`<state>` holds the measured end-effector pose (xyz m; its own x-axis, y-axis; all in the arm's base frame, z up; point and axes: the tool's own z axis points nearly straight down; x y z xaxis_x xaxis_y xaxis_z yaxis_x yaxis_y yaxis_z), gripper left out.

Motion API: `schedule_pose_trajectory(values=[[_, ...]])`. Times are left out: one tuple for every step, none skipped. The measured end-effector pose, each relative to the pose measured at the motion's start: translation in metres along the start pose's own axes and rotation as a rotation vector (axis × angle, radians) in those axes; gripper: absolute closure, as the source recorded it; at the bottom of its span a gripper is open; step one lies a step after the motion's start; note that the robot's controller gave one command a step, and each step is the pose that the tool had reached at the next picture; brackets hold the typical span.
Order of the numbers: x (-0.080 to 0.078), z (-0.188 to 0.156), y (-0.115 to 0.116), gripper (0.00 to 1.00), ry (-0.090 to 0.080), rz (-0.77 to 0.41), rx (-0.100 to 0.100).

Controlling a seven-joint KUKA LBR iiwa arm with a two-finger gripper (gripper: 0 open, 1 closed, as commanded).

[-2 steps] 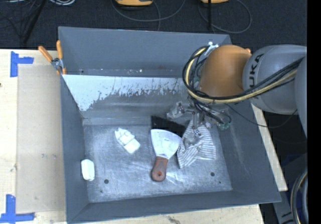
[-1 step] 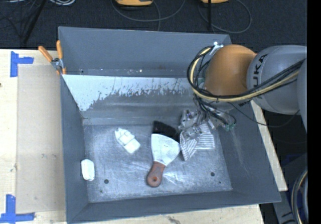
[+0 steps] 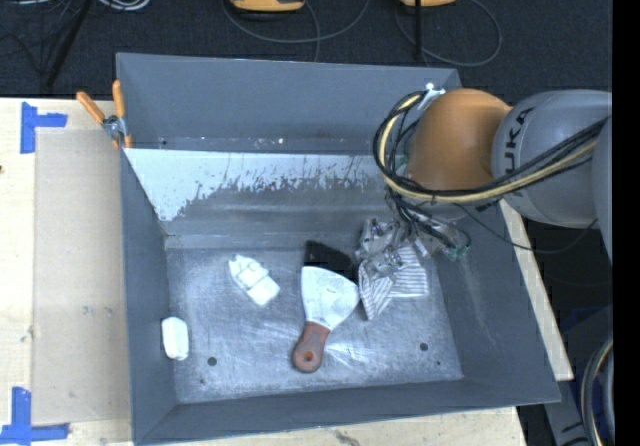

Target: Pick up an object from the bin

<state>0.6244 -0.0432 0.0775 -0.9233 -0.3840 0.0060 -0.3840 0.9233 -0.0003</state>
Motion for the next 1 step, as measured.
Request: schedule_pose_trajectory(values=[[0.0022, -0.0008, 0.0052, 1.0, -0.01, -0.049, 0.01]])
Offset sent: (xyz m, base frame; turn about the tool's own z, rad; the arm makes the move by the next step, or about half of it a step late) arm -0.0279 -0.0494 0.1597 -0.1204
